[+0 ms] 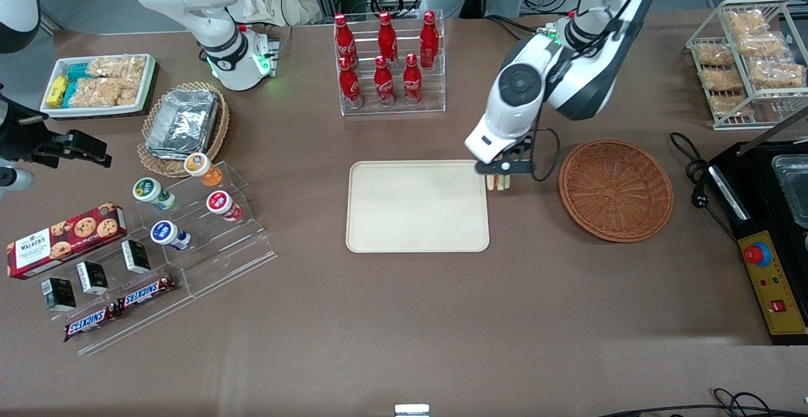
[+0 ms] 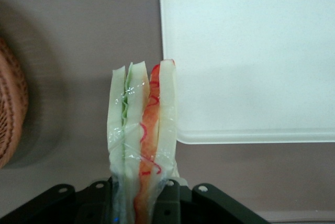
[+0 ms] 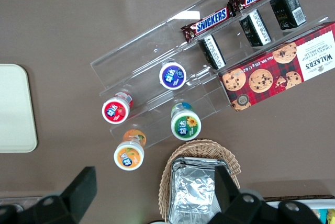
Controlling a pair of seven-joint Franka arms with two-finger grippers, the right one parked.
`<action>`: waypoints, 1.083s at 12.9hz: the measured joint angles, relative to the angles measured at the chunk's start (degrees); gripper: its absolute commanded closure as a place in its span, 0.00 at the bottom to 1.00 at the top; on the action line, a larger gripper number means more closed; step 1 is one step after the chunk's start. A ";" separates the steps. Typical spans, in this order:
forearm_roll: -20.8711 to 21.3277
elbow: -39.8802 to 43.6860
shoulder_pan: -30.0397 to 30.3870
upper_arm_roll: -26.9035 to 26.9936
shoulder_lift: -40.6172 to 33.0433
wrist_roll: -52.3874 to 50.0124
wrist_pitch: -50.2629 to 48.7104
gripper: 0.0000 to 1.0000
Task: Place sandwich from basket to tray
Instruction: 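Lower the held sandwich onto the white tray near its edge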
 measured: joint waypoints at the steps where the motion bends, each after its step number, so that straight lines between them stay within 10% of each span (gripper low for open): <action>1: 1.44 1.84 -0.43 -0.09 2.61 -0.48 -0.01 1.00; 14: 8.31 7.08 -0.58 0.10 16.49 -0.65 11.64 1.00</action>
